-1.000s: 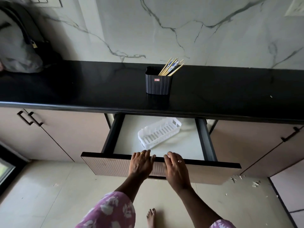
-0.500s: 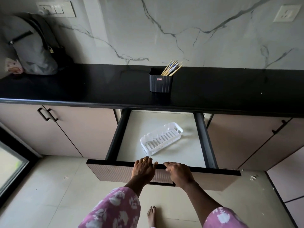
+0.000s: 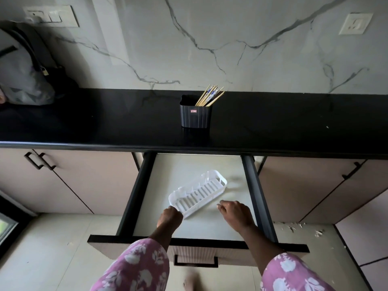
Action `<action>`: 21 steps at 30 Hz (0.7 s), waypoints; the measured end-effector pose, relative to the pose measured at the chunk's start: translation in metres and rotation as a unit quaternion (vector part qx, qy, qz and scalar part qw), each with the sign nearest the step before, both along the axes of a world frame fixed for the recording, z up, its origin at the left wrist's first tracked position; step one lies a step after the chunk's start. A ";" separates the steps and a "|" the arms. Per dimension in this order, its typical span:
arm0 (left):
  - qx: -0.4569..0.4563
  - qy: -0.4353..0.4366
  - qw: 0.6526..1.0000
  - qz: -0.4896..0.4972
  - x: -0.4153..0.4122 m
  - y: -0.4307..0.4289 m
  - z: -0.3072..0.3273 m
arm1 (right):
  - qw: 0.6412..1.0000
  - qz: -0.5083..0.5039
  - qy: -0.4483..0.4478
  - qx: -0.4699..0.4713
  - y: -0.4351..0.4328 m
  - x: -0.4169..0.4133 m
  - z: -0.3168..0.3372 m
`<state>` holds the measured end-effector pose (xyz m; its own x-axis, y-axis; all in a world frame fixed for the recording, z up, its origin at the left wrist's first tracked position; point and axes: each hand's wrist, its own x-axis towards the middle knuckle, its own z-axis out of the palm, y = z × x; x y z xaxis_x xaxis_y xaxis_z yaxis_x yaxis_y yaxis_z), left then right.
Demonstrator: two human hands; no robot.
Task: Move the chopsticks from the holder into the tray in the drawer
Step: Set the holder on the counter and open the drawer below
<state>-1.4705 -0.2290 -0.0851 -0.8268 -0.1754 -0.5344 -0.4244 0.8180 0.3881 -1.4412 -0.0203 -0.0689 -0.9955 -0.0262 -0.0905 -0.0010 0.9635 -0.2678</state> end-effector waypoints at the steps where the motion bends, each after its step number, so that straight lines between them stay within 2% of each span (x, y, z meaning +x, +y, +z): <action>1: 0.010 -0.018 1.000 0.016 -0.008 0.001 -0.004 | 1.000 -0.028 -0.013 0.002 0.003 -0.012 -0.002; 6: 0.058 -0.071 0.993 0.075 -0.046 0.008 -0.026 | 0.989 -0.119 -0.079 -0.024 0.012 -0.074 -0.022; 10: 0.127 -0.089 0.967 0.200 -0.068 0.019 -0.031 | 0.979 -0.154 -0.107 -0.081 0.015 -0.120 -0.040; 12: 0.128 -0.095 0.954 0.252 -0.075 0.022 -0.040 | 0.975 -0.171 -0.112 -0.088 0.015 -0.140 -0.048; 17: 0.100 -0.042 0.964 0.242 -0.080 0.021 -0.059 | 0.955 -0.220 -0.154 -0.125 0.018 -0.172 -0.063; 21: 0.081 -0.007 0.977 0.199 -0.090 0.015 -0.060 | 0.937 -0.297 -0.112 -0.145 0.024 -0.170 -0.067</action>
<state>-1.5603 -0.2139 -0.1446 -0.7021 -0.3938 -0.5932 -0.7032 0.5146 0.4907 -1.6115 0.0032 -0.1360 -0.7998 0.4698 -0.3736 0.5991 0.6631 -0.4487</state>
